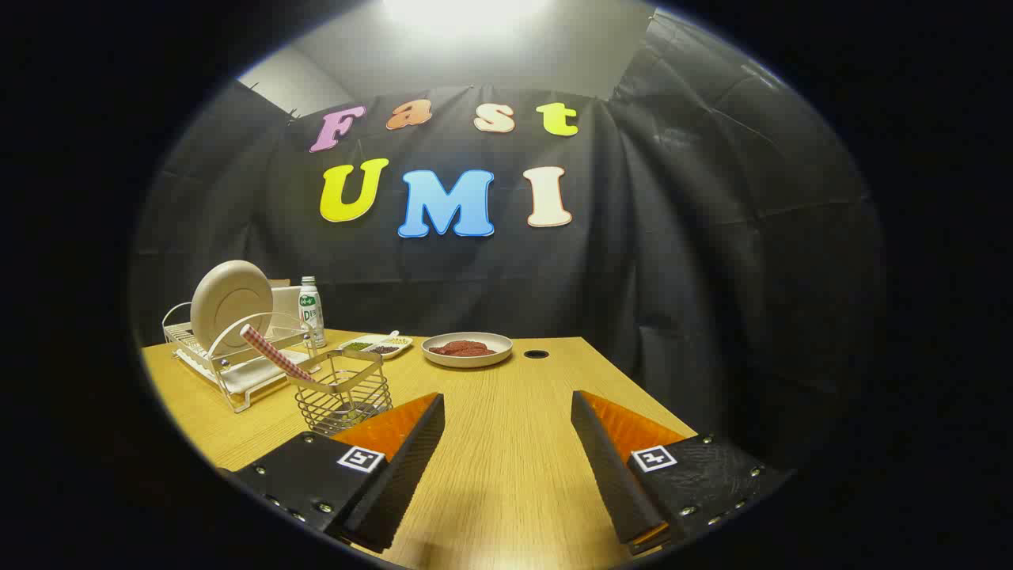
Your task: Take the plate from the dish rack, then take the spoon from the basket and place it into the plate.
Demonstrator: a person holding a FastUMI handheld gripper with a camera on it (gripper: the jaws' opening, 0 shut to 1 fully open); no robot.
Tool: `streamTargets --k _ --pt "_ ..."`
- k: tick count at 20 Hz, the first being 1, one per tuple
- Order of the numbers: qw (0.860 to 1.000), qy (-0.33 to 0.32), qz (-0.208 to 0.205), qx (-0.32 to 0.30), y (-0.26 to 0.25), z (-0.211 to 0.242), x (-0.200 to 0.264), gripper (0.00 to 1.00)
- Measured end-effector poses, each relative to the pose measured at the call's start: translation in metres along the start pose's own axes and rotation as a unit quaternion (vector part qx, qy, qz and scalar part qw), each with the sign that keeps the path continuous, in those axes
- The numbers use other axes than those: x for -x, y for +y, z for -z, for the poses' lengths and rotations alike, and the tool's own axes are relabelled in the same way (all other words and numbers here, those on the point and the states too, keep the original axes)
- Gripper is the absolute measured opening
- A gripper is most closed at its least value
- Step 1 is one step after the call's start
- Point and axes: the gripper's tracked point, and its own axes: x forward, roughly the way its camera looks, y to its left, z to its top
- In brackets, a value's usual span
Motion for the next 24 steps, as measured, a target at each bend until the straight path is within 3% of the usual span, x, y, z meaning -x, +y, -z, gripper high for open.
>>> streamTargets --k 18,24 --pt "1.000 0.002 0.001 0.000 -0.001 0.000 -0.001 0.98" --pt "1.000 0.027 0.008 -0.002 -0.002 0.009 -0.043 0.98"
